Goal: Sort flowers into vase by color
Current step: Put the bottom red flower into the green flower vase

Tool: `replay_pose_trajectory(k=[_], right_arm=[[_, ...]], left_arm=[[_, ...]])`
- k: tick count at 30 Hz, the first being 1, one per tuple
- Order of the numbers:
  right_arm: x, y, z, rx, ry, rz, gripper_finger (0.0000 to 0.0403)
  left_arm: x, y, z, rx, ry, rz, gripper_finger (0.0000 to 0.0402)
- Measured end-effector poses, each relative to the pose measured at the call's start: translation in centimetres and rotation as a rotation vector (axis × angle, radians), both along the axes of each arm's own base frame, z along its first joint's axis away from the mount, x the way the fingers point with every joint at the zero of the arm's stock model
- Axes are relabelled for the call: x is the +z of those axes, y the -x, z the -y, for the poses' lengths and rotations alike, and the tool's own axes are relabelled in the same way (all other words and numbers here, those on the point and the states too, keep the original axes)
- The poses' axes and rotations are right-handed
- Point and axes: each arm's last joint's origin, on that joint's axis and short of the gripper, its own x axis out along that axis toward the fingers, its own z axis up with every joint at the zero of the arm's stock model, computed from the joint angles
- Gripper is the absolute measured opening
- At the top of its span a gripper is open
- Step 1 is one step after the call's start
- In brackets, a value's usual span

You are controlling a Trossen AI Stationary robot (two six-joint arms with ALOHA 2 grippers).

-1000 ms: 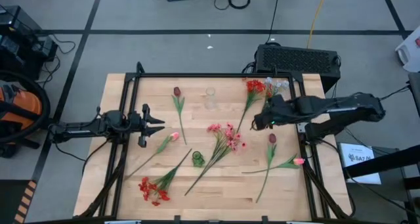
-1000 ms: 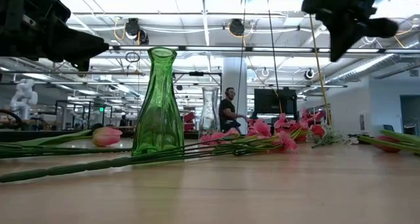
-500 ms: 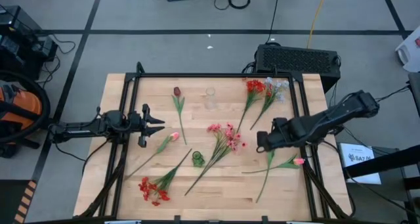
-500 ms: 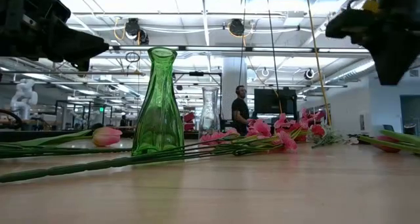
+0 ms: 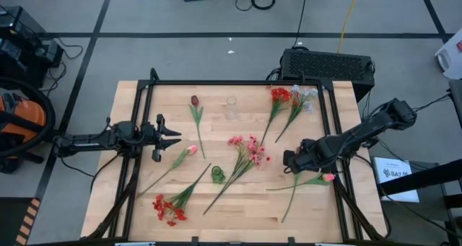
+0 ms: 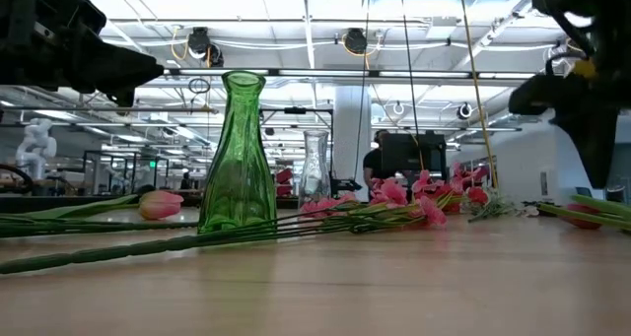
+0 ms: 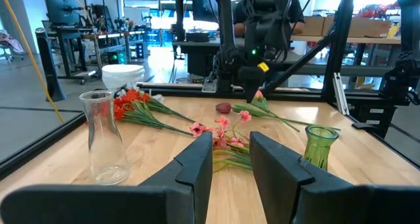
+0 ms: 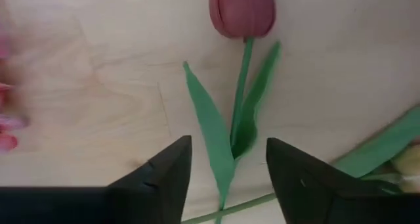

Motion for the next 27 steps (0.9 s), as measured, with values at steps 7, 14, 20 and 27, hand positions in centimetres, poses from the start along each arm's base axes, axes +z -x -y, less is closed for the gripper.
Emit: replay_pose_trajectory(k=[7,14,20,27], right_arm=[[-2.7,0.7,0.3,-0.055,-0.03,0.035,0.0205],[-4.3,0.8,0.2,-0.033,-0.025,-0.043,0.0136],[-4.8,0.4,0.2,0.013,0.026,-0.023,0.0014],[-1.3,-0.3,0.9,0.04,0.246,0.264,0.0004]], left_arm=[[0.0,0.0,0.0,0.0,0.0,0.0,0.0109],[0.0,0.0,0.0,0.0,0.0,0.0,0.0109],[0.0,0.0,0.0,0.002,0.0,0.0,0.0109],[0.0,0.0,0.0,0.005,0.0,0.0,0.0109]])
